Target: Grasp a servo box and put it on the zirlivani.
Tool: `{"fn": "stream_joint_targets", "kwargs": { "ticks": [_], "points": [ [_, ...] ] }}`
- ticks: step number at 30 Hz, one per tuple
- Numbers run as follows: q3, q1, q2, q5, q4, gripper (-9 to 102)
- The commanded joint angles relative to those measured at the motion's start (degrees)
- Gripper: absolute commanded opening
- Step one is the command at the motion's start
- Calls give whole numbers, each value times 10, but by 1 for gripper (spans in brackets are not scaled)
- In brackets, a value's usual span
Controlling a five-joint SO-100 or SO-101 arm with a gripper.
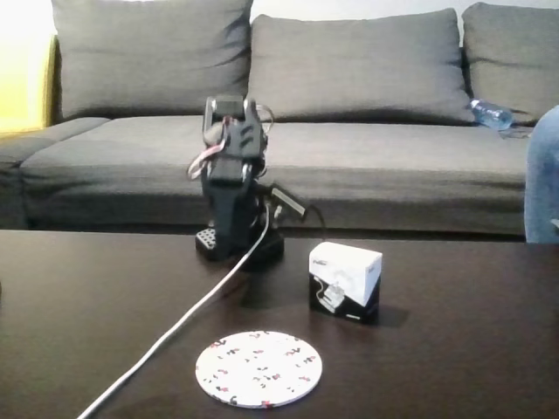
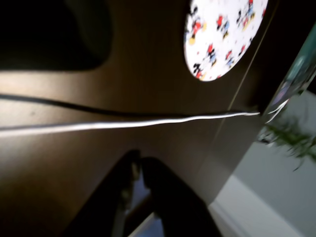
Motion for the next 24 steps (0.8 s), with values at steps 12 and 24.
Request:
{"fn": "stream_joint_targets", "kwargs": {
  "ticks": [12,24],
  "points": [
    [-374,-242,-275,-152,85,0],
    [-697,-293,-680,-519,48,15]
  ]
}}
